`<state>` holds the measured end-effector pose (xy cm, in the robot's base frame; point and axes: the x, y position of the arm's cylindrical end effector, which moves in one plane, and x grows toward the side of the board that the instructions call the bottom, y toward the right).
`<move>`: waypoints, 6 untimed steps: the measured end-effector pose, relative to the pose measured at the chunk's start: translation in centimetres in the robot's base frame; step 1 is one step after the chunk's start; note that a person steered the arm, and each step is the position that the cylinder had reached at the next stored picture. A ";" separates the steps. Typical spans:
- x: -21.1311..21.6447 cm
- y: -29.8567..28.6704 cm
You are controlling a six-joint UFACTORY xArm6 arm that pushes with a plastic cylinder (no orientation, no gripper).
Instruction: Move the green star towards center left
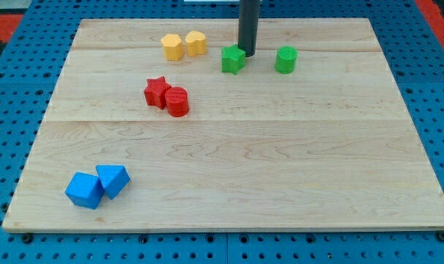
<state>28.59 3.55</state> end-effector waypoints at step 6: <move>0.2 -1.9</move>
